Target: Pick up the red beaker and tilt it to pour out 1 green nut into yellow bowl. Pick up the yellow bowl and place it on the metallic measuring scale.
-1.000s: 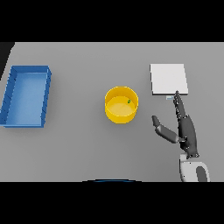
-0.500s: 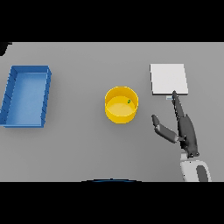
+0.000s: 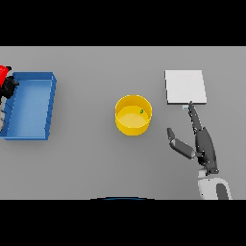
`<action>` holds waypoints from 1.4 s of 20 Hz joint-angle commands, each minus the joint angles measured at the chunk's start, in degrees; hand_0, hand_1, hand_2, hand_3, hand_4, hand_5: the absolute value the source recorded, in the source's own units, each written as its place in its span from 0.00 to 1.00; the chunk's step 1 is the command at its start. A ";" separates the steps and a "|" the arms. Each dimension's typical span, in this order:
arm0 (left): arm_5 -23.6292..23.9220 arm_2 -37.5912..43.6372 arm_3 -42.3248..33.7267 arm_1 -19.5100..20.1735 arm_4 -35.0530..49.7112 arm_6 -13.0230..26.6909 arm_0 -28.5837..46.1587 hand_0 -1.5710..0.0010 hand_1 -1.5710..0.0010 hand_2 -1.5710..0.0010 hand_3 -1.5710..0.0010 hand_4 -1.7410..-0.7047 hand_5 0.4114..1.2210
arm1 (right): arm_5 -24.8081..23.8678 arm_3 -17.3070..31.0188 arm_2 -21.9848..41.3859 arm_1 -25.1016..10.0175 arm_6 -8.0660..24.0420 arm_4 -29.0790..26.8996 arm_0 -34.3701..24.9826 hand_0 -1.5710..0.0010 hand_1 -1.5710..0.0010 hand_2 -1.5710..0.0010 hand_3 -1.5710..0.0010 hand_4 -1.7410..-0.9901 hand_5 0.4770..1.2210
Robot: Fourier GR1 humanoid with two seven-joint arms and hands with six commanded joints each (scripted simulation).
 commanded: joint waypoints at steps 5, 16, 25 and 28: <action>0.96 -4.88 0.24 1.58 2.77 0.11 0.47 0.00 0.00 0.00 0.01 0.07 0.61 | -0.15 -0.73 0.21 -0.12 -2.22 0.27 1.88 1.00 1.00 1.00 1.00 0.72 0.26; -14.56 -6.97 -4.93 6.39 11.63 -0.85 0.56 0.84 0.87 0.87 0.88 0.89 0.34 | -0.44 -0.44 0.82 0.55 -1.13 0.83 1.29 1.00 1.00 1.00 1.00 0.74 0.25; -11.99 -4.74 -3.54 5.22 12.09 -5.46 -0.19 0.98 0.98 0.98 0.98 0.93 0.33 | 1.24 -1.36 3.40 -1.51 0.90 4.79 -0.92 1.00 1.00 1.00 1.00 0.77 0.29; -11.68 -5.39 -3.96 4.22 12.04 -5.03 -0.20 0.99 0.99 0.99 0.99 0.93 0.36 | 4.80 -0.63 4.68 -5.72 2.04 7.32 -5.56 1.00 1.00 1.00 1.00 0.69 0.31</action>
